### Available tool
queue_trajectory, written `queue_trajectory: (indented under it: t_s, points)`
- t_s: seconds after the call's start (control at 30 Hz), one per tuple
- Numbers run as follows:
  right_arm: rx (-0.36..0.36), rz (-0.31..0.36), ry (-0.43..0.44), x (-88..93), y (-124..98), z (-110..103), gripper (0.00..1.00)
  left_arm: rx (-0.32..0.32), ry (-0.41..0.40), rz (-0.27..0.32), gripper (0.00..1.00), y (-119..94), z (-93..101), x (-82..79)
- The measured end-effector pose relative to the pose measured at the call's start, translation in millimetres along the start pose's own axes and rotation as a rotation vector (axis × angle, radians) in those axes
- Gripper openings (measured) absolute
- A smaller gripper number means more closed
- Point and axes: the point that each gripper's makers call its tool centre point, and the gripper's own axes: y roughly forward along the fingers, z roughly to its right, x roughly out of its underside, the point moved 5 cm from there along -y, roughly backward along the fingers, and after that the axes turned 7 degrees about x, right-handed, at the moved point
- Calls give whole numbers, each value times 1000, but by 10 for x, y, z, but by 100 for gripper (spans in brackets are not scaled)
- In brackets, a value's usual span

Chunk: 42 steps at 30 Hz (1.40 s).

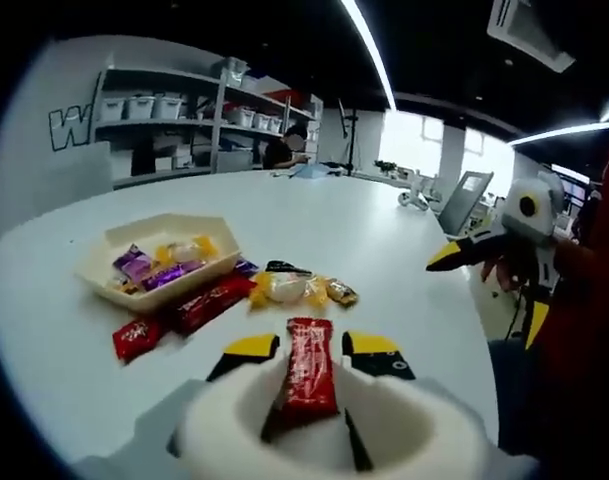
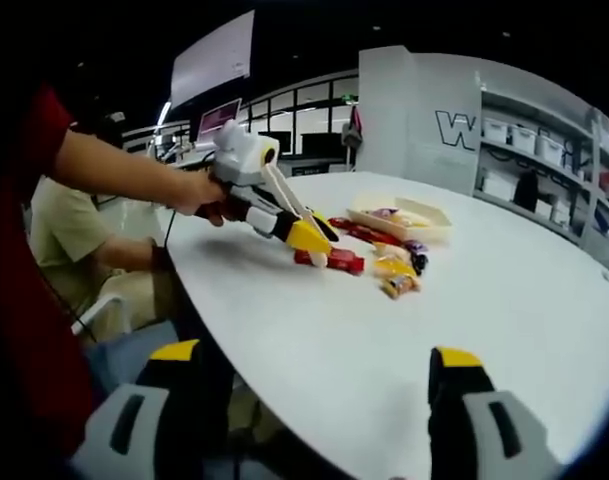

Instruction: Place the target food into the container with the food tongs after gripping and lifting it, then release it inside without dropping or visibly crushing the food.

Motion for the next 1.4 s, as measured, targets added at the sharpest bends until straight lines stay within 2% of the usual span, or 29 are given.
queue_trajectory:
  t_s: [0.03,0.1,0.13,0.2,0.23,0.27,0.3,0.33,0.4,0.47,0.7,0.87,1.13,1.4]
  points:
    - [-1,0,0,0,1,-3,92,-9,-21,10,23,-5,-12,-1]
    - [-1,-1,-3,1,-2,-4,92,-4,-146,39,23,-9,-19,-1]
    - [0,-1,-2,3,-7,-2,92,-9,-163,49,23,-13,-33,-14]
    - [2,1,1,5,-16,11,92,-8,-89,72,23,-30,-34,-94]
    - [2,0,3,4,-18,15,92,-5,-83,89,23,-37,-35,-138]
    - [4,0,3,3,-18,19,92,13,-152,132,23,-43,-22,-216]
    - [7,0,1,-1,-17,28,92,21,-203,150,23,-52,-25,-257]
    - [8,1,0,-7,-15,33,92,30,-207,165,23,-65,-38,-303]
    - [10,7,2,-30,-12,38,92,25,-150,183,23,-94,-73,-393]
    - [14,16,3,-50,-11,43,93,33,-160,182,23,-103,-87,-440]
    - [17,31,16,-81,-13,63,94,37,-195,250,23,-162,-156,-608]
    - [15,24,12,-69,-3,66,93,17,-188,257,23,-191,-221,-668]
    - [22,20,20,-40,-12,93,93,-4,-177,272,24,-150,-357,-875]
    - [40,23,22,-51,-53,147,93,-44,-158,262,24,-66,-618,-1021]
